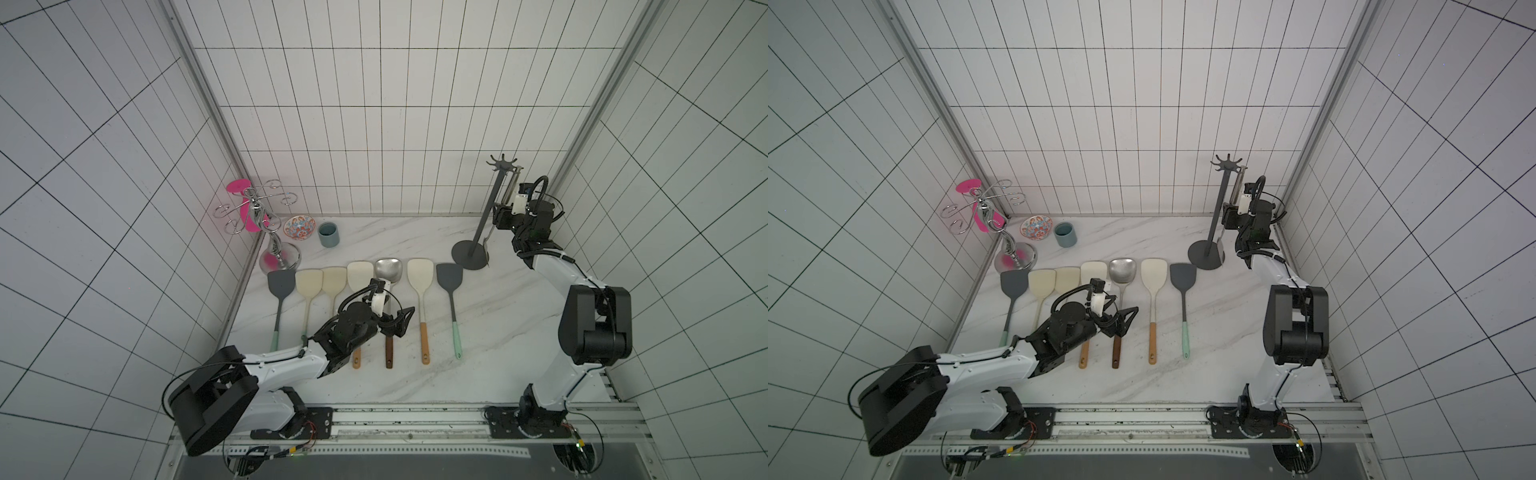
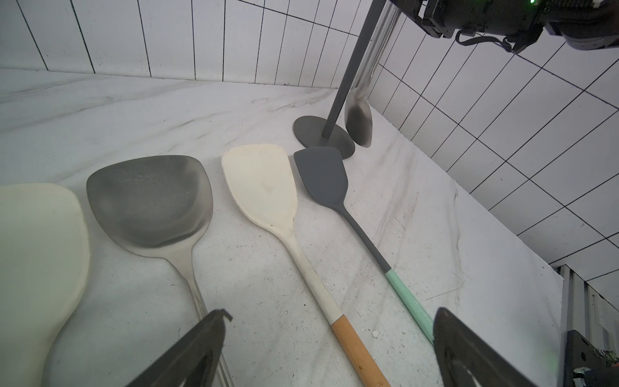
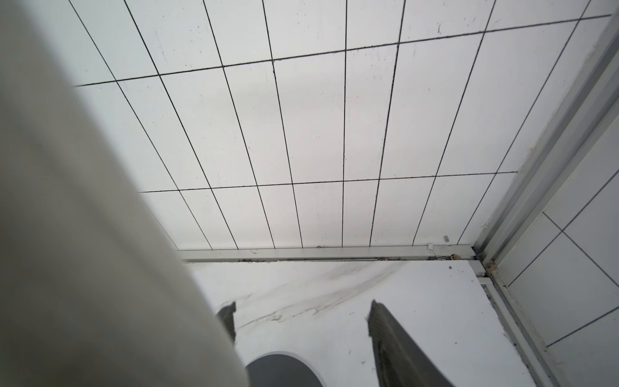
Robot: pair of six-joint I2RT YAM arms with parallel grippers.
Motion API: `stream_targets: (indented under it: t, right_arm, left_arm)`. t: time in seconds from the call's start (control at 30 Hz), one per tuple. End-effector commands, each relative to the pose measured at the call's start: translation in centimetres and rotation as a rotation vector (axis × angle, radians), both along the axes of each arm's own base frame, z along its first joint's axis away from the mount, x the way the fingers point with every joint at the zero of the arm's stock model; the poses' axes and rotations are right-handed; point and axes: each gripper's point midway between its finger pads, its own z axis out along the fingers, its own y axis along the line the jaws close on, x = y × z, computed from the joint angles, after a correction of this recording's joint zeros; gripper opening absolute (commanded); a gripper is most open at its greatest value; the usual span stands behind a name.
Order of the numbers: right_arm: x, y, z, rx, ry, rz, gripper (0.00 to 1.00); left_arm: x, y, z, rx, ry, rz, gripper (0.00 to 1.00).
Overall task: Take the spatula off the kitchen utensil rack
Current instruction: Take off the spatula from the rack.
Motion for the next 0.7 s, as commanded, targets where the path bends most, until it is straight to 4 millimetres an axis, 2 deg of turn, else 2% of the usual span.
stream_targets:
  t: [0.0,0.23,0.43,0.5,0.67]
  right_arm:
    - [1.5,-0.4,6.9,-0.07,-0.178,-0.026,0.58]
    - [1.1,0.5,8.3,-0.095,-0.221,0.001,0.25]
    - [0.4,1.3,9.1,-0.15,-0.234,-0.017,0.04]
    - [0.2,1.2,9.4,-0.167,-0.233,-0.037,0.0]
    - [-0.2,0.6,10.2,-0.192,-0.221,-0.093,0.0]
  left_arm:
    - [0.5,-0.1,1.5,-0.02,-0.029,0.012,0.97]
    - [0.5,-0.1,1.4,-0.018,-0.027,0.012,0.97]
    - [0.5,0.0,1.5,-0.019,-0.029,0.013,0.97]
    - [0.4,0.0,1.6,-0.022,-0.03,0.011,0.97]
    - [0.4,0.0,1.7,-0.024,-0.033,0.011,0.97]
